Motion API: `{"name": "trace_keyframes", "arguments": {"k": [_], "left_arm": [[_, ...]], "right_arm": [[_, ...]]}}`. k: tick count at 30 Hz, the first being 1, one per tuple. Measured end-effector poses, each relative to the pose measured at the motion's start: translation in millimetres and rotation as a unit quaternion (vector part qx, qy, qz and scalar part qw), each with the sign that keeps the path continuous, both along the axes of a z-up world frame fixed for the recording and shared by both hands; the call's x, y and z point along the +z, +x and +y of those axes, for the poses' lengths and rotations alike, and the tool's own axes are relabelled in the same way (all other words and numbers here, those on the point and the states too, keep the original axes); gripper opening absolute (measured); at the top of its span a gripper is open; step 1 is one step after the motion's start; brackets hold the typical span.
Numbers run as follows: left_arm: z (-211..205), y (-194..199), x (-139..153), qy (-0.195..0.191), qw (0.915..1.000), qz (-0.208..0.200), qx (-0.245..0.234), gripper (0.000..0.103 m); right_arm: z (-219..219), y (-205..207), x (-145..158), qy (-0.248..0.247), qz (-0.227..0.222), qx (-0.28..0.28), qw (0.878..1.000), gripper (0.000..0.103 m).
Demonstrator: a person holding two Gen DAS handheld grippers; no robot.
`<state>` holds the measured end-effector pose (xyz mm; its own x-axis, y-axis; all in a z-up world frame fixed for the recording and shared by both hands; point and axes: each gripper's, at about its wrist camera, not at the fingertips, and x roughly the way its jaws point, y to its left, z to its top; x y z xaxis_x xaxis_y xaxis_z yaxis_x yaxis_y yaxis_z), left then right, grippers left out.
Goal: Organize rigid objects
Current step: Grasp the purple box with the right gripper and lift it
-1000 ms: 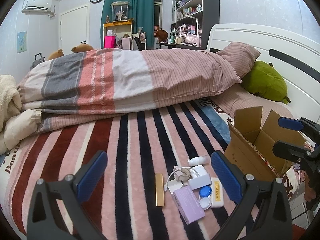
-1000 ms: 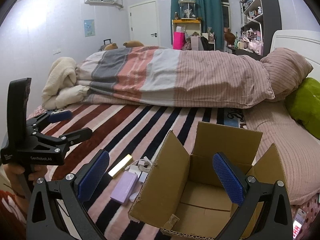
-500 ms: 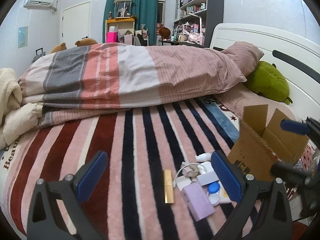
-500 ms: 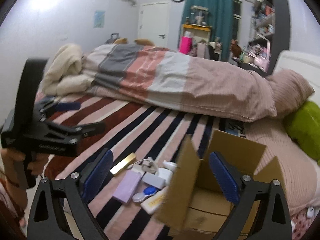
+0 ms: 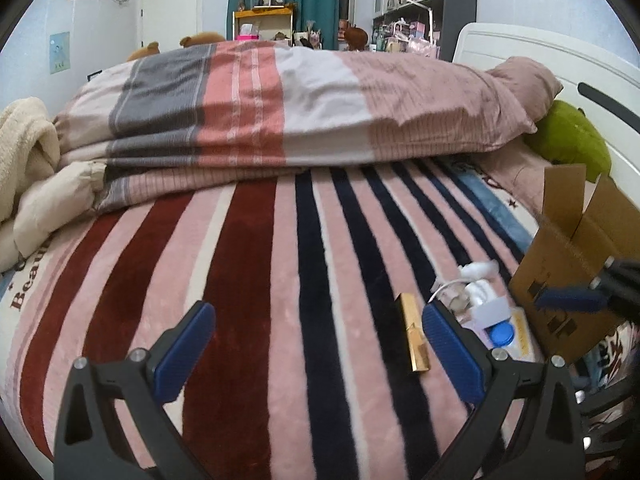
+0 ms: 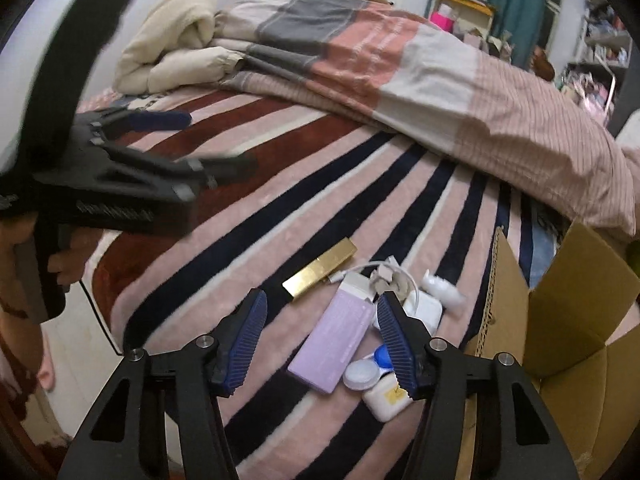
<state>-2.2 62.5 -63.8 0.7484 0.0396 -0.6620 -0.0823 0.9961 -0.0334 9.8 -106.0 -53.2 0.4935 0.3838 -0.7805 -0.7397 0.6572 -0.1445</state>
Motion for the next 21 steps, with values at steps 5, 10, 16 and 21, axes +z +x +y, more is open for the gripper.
{"name": "trace_keyframes", "arguments": {"k": [5,10,16,21], "left_arm": [[7.4,-4.8,-8.0,0.000,1.0000,-0.002,0.005,0.103],[10.9,-7.0,-15.2,0.001,1.0000,0.000,-0.001,0.102],[5.8,-8.8,-22.2,-0.002,0.9996,-0.018,-0.021,0.102],[5.5,-2.6,-24.5,-0.033,0.9980,-0.011,-0.052,0.102]], "right_arm": [[10.7,-4.9,0.9,-0.017,-0.011,0.016,1.000,0.053],[9.8,17.1,-29.8,-0.032,0.084,-0.010,0.996,0.053],[-1.3,45.8,-68.9,-0.042,0.143,-0.063,0.987,0.053],[-4.2,62.9,-87.6,-0.031,0.182,-0.085,0.979,0.041]]}}
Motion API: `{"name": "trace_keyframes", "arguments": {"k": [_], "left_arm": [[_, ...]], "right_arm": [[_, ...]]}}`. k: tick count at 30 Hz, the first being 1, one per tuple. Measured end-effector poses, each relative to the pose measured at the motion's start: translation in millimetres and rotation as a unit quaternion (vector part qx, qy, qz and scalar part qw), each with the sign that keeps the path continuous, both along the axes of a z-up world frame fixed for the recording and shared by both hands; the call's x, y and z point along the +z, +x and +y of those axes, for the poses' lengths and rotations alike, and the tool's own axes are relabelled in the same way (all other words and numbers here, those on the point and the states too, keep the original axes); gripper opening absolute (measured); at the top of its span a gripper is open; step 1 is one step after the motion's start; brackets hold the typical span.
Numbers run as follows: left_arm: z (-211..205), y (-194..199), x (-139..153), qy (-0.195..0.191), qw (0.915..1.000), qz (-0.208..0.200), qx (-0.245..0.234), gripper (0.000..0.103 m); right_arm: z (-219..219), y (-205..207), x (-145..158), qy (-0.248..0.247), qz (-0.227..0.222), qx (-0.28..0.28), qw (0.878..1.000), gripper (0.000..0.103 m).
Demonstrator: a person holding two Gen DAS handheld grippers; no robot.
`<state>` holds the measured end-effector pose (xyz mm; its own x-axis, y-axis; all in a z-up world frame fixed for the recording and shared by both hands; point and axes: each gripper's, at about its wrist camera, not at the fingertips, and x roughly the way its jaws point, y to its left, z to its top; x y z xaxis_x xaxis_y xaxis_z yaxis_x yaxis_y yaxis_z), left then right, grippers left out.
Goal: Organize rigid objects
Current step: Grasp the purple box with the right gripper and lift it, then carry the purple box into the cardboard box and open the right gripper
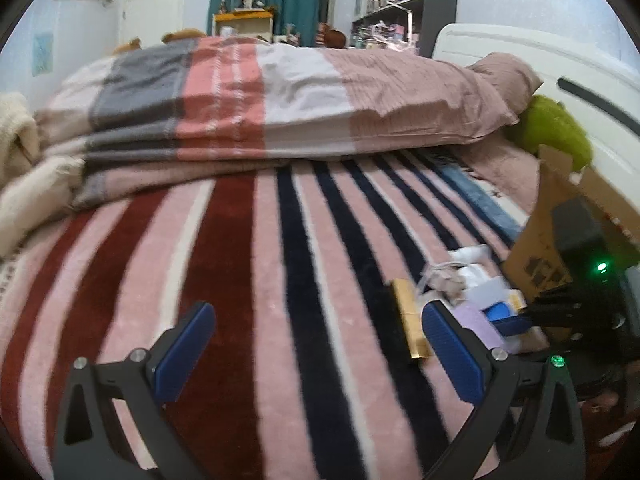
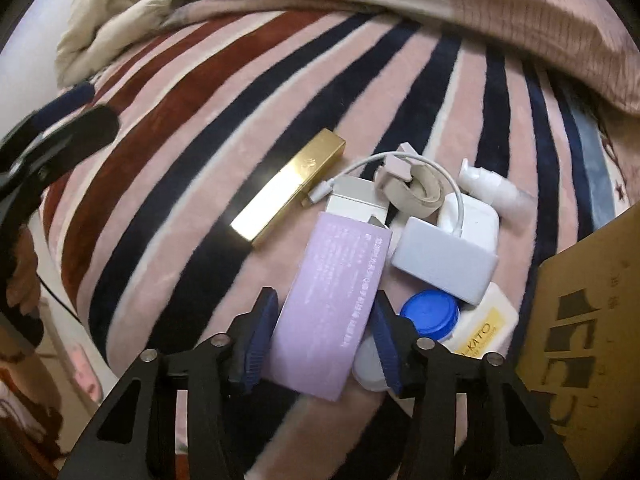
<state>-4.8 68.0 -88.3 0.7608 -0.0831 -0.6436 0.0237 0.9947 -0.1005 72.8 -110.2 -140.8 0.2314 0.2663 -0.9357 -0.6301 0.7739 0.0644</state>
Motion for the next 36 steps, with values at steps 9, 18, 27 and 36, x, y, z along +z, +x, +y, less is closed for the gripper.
{"name": "trace_keyframes", "arguments": {"k": [9,18,27,36], "left_arm": [[-17.7,8.8,4.7,-0.089,0.9905,0.018,-0.104,0.102],[-47.5,8.5,45.0,-0.144,0.9698,0.016,-0.196,0.102],[-117.1,39.0,106.7,-0.180,0.9408,0.002,-0.287,0.055],[-220.0,81.1,124.3,-0.137,0.9265,0.031,-0.349,0.053]], "right_arm": [[-11.9,-25.0,30.9,0.003,-0.029,0.028,0.999,0.033],[-12.8,-54.1,94.3,0.088,-0.116,0.064,0.987,0.033],[-60.4,-50.7,156.9,0.153,-0.199,0.037,0.967,0.033],[-149.8,-24.7,176.7,0.163,-0.207,-0.060,0.963,0.033]]}}
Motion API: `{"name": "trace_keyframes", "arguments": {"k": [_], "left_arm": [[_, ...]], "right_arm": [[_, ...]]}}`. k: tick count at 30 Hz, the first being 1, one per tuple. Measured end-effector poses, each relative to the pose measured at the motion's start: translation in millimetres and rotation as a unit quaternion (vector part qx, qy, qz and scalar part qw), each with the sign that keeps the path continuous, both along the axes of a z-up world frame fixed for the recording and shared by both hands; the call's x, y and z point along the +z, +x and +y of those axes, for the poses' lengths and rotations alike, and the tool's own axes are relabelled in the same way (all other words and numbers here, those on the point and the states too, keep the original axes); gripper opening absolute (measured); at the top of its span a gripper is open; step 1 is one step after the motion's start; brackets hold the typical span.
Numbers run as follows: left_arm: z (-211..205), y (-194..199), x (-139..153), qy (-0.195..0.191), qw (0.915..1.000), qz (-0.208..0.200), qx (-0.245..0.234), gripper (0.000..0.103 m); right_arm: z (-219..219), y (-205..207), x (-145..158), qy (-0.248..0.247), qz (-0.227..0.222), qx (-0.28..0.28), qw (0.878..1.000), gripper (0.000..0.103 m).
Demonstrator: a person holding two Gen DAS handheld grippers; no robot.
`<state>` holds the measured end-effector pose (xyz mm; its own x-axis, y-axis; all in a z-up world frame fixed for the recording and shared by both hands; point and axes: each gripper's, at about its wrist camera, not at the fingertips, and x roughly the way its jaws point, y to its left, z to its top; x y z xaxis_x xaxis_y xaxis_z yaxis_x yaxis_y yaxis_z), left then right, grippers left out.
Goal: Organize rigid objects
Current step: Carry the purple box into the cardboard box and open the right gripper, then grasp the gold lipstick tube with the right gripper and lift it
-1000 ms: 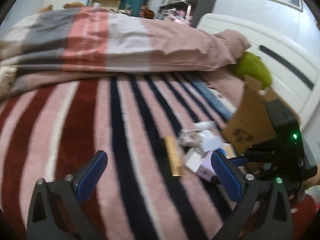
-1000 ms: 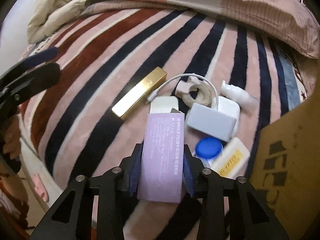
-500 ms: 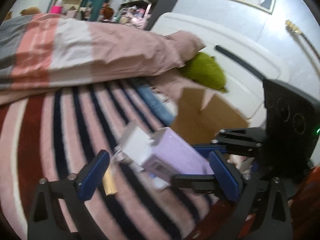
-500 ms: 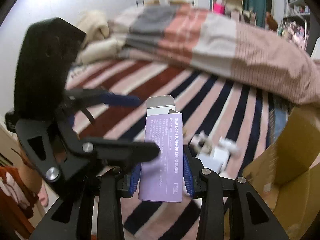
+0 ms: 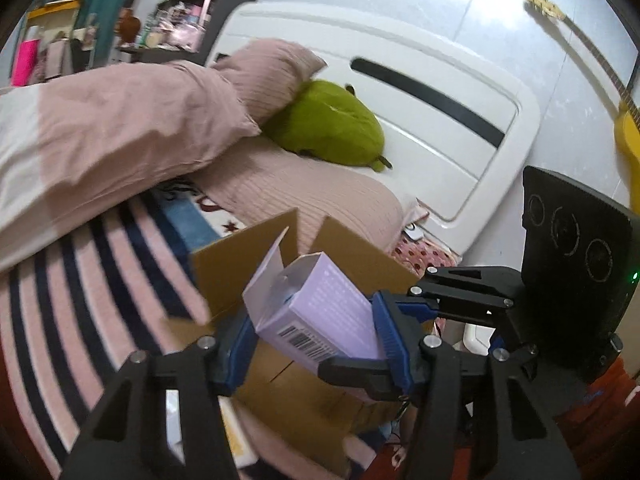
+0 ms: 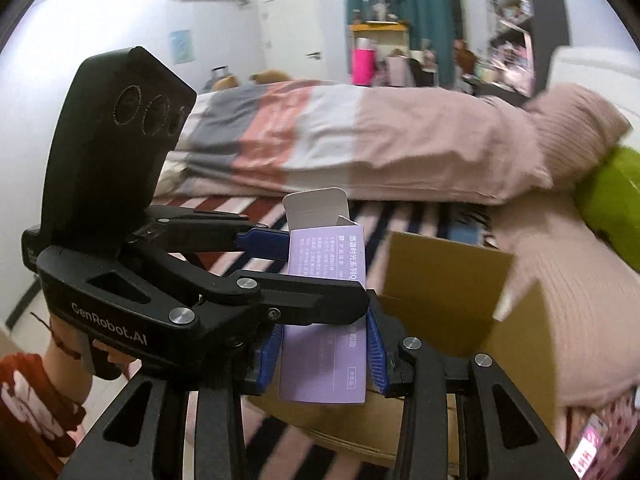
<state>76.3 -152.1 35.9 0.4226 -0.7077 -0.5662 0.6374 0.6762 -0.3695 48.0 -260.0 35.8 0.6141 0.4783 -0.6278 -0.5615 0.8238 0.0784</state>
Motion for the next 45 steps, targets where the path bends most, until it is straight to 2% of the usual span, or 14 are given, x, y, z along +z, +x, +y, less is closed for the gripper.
{"name": "trace_keyframes", "arguments": {"k": [6,7,9,10,11,12,18,22,24,28,33,36,40,45], "left_arm": [[-40.3,24.4,-18.3,0.051,0.9978,0.038,-0.017,0.053],[-42.0,24.8,-19.9,0.058,0.9975,0.037,-0.014,0.057],[-41.0,25.9,-21.1,0.067,0.9973,0.031,-0.002,0.077],[-37.3,25.5,-19.5,0.070,0.9972,0.021,0.013,0.088],[-31.7,22.9,-16.9,0.072,0.9971,0.012,0.023,0.089],[-26.7,21.5,-14.9,0.072,0.9970,0.007,0.029,0.089],[41.5,-5.7,0.5,0.062,0.9924,-0.024,0.103,0.090],[103.1,-23.5,-2.6,0.069,0.9826,-0.032,0.170,0.096],[131.8,-29.5,-11.4,0.074,0.9763,-0.028,0.201,0.096],[175.2,-42.0,-37.0,0.091,0.9662,-0.025,0.240,0.096],[212.4,-49.4,-75.2,0.103,0.9570,-0.006,0.271,0.096],[230.6,-53.1,-95.1,0.104,0.9527,0.004,0.286,0.096],[246.5,-55.2,-116.1,0.106,0.9488,0.018,0.297,0.096],[250.9,-55.1,-127.8,0.105,0.9478,0.027,0.300,0.096]], "right_arm": [[-42.4,27.5,-13.7,-0.006,0.064,-0.035,0.997,0.033],[-45.8,32.5,-17.8,-0.005,0.075,-0.041,0.996,0.034],[-48.9,39.4,-24.2,-0.014,0.092,-0.046,0.995,0.035],[-50.5,41.6,-27.6,-0.020,0.099,-0.048,0.994,0.042],[-53.6,37.8,-29.2,-0.021,0.100,-0.050,0.994,0.051],[-54.2,35.9,-29.8,-0.022,0.096,-0.051,0.994,0.054],[-23.1,1.3,-16.3,-0.028,0.050,-0.004,0.998,0.055],[23.7,-17.6,-10.3,-0.018,0.033,0.053,0.998,0.063],[47.4,-20.7,-15.2,-0.008,0.042,0.075,0.996,0.067],[98.7,-17.9,-40.2,-0.012,0.077,0.113,0.990,0.067],[156.0,-4.5,-83.8,-0.047,0.115,0.134,0.983,0.067],[175.4,11.3,-109.9,-0.049,0.148,0.127,0.980,0.067],[192.8,31.2,-144.2,-0.068,0.164,0.106,0.978,0.066],[208.0,56.1,-179.5,-0.111,0.171,0.074,0.976,0.053]]}}
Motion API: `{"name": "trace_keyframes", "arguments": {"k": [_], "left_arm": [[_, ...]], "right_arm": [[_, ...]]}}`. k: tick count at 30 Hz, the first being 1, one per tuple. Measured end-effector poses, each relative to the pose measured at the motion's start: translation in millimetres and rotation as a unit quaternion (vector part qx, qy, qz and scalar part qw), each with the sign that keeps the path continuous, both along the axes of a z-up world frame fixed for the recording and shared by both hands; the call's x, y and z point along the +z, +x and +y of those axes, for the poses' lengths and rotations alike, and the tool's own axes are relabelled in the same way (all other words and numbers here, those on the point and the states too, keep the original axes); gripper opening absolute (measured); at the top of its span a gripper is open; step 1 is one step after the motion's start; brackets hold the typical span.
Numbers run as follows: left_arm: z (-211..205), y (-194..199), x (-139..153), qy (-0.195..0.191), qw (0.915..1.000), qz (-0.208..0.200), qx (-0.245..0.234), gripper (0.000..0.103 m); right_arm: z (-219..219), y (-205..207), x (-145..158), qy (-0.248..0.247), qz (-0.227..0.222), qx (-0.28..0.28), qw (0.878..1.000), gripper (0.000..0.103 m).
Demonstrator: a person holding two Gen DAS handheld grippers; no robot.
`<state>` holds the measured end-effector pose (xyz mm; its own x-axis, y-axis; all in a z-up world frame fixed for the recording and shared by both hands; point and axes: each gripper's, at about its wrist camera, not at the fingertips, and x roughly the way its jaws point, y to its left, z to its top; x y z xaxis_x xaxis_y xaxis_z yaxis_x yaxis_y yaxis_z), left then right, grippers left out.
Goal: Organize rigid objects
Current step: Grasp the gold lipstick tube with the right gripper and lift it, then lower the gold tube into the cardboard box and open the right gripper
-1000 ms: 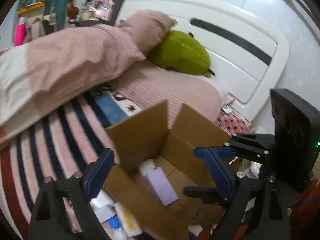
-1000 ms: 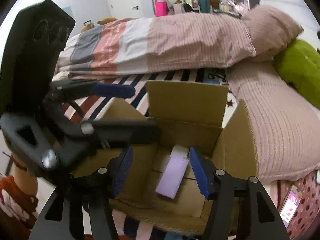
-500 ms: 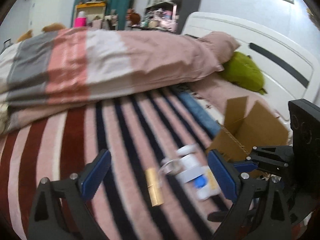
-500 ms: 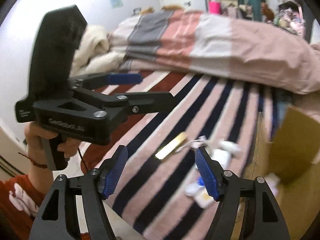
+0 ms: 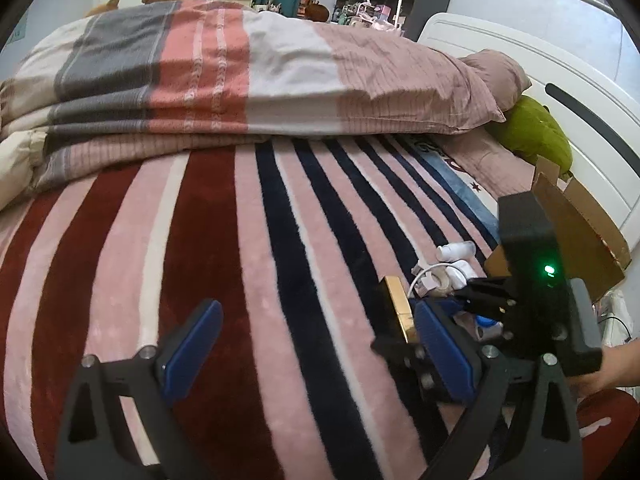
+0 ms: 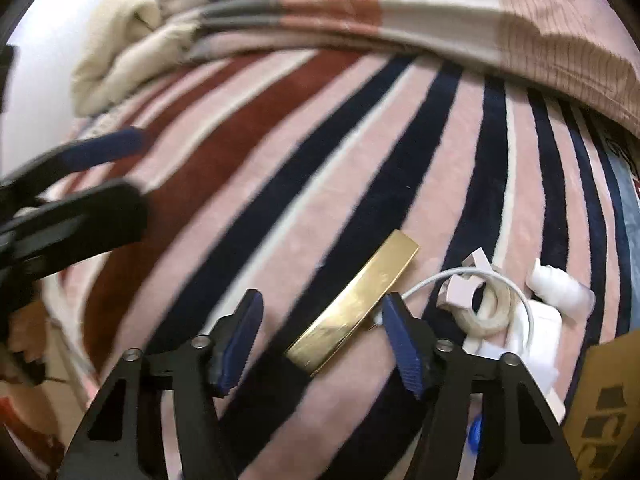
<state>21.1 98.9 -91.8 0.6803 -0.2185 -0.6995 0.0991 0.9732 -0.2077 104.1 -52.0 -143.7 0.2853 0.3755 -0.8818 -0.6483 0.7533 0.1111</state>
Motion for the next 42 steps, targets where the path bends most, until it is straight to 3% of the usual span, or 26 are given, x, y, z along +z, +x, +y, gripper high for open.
{"name": "trace_keyframes", "arguments": {"k": [2,5,12,19,21,25,27,34,38,42], "left_arm": [[-0.7,-0.5,-2.6,-0.002,1.0000,0.002,-0.002,0.096],[-1.9,-0.6,-4.0,0.000,1.0000,0.004,-0.004,0.096],[-4.6,-3.5,-5.4,-0.005,0.9999,0.007,-0.012,0.096],[-15.3,-3.3,-12.7,-0.022,0.9987,0.027,-0.036,0.096],[-21.0,-4.0,-9.1,-0.037,0.9978,0.022,-0.050,0.096],[-41.3,-4.7,21.2,-0.075,0.9929,-0.009,-0.092,0.095],[-53.7,-4.3,39.1,-0.080,0.9908,-0.028,-0.106,0.089],[-118.6,8.1,102.8,-0.114,0.9748,-0.078,-0.176,0.041],[-164.0,22.5,127.0,-0.104,0.9683,-0.088,-0.209,0.036],[-211.6,38.9,133.3,-0.090,0.9645,-0.075,-0.237,0.036]], "right_arm": [[-0.4,4.3,-1.6,-0.012,-0.017,-0.007,1.000,0.033],[-5.5,3.0,0.7,-0.009,-0.016,0.007,1.000,0.017],[-15.3,-23.8,2.3,-0.014,-0.003,0.074,0.997,0.014],[-10.7,-25.3,-4.9,-0.023,0.001,0.073,0.997,0.013],[-10.3,-30.5,3.1,-0.022,-0.019,0.069,0.997,0.013],[-24.4,-45.2,41.2,0.026,-0.051,0.078,0.995,0.013],[-36.7,-54.2,66.7,0.053,-0.071,0.078,0.993,0.013],[-96.9,-72.8,139.5,0.120,-0.153,0.059,0.979,0.013],[-135.5,-68.5,165.3,0.135,-0.178,0.030,0.974,0.013],[-178.0,-60.7,176.5,0.136,-0.181,-0.016,0.974,0.013]]}}
